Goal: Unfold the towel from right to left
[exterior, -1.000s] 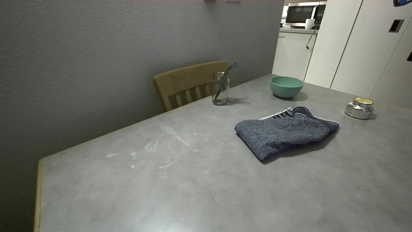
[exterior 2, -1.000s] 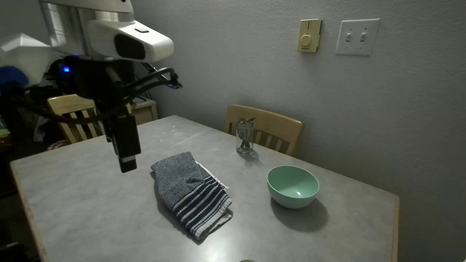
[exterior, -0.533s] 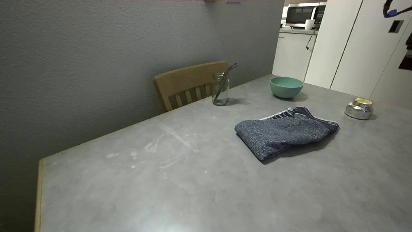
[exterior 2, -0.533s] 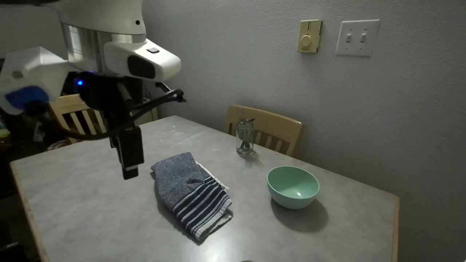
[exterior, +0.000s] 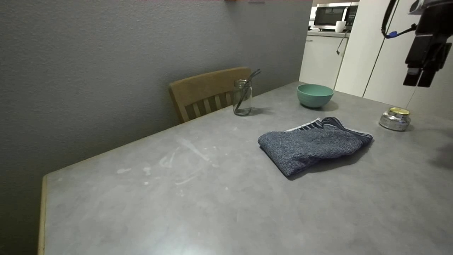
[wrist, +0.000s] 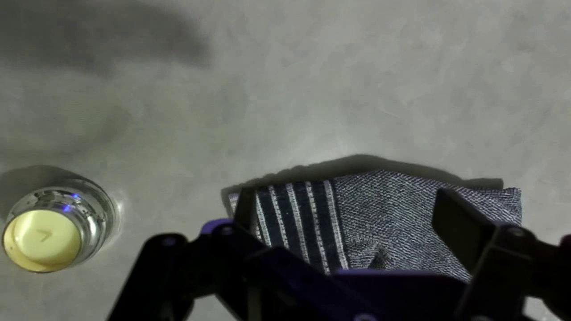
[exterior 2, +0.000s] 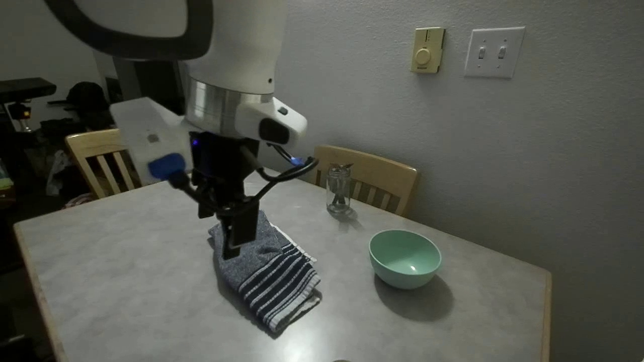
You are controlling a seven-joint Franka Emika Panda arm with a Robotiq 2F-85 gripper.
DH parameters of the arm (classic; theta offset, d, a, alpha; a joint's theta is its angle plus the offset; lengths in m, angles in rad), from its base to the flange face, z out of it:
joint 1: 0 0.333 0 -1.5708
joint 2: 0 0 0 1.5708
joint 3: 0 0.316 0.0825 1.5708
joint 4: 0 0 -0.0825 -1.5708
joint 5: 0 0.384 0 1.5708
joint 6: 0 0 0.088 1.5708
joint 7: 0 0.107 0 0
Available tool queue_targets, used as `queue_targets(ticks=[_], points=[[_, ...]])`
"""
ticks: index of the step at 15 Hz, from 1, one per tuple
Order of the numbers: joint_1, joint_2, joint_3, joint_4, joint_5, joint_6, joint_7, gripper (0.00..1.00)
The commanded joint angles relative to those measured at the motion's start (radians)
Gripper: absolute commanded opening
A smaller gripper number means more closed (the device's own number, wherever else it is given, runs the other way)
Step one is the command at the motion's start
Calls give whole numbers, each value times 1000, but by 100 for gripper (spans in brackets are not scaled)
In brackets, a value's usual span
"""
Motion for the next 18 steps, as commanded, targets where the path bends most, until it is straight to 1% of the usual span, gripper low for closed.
queue_targets(ticks=[1,3,4,6,8,10,11,13,14,15,18], points=[[-50,30,50,44,-1,-36,-2,100],[-55,65,57,91,-2,-64,-1,100],[-58,66,61,65,28,7,-2,100],[-74,93,68,47,78,125,-7,100],[-97,136,72,42,190,222,-53,100],[-125,183,88,61,312,279,-147,100],[-141,213,99,79,360,296,-186,100],[-173,280,126,124,421,308,-255,100],[-192,324,138,158,428,280,-285,100],[-180,236,135,87,376,294,-215,100],[-205,309,157,135,387,296,-241,100]])
